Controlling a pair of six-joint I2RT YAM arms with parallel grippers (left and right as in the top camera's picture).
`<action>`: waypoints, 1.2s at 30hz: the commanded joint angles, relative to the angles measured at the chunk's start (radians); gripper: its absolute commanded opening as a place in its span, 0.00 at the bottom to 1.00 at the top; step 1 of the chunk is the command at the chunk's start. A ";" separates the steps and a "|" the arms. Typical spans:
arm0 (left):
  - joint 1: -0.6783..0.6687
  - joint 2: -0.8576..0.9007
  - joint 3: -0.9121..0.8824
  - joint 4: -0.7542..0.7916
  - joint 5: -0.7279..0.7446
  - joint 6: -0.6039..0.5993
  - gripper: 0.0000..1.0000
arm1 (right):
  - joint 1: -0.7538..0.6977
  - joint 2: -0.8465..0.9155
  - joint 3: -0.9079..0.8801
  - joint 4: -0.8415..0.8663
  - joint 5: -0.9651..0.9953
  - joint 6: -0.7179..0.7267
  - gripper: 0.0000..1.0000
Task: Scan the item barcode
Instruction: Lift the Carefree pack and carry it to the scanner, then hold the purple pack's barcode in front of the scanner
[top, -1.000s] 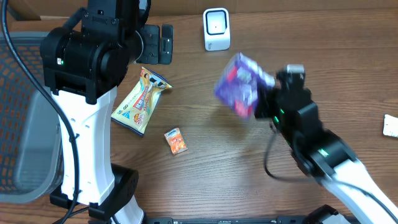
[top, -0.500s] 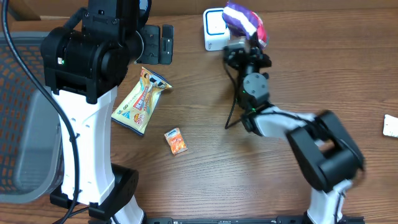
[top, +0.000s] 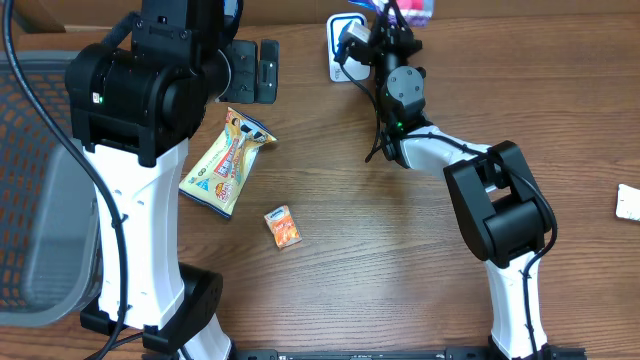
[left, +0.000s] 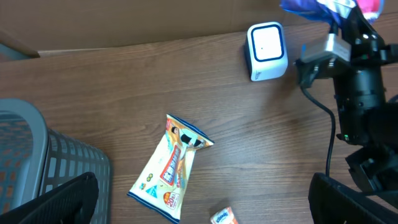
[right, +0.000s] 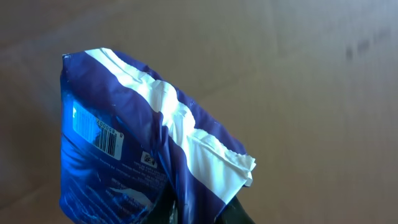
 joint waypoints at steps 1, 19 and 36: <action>0.004 0.009 -0.001 0.002 0.007 0.012 1.00 | -0.014 0.057 0.034 -0.001 -0.121 -0.129 0.04; 0.004 0.009 -0.001 0.002 0.007 0.012 1.00 | -0.035 0.186 0.098 0.082 -0.176 -0.278 0.04; 0.004 0.009 -0.001 0.002 0.007 0.012 1.00 | 0.010 0.259 0.119 -0.027 -0.167 -0.325 0.04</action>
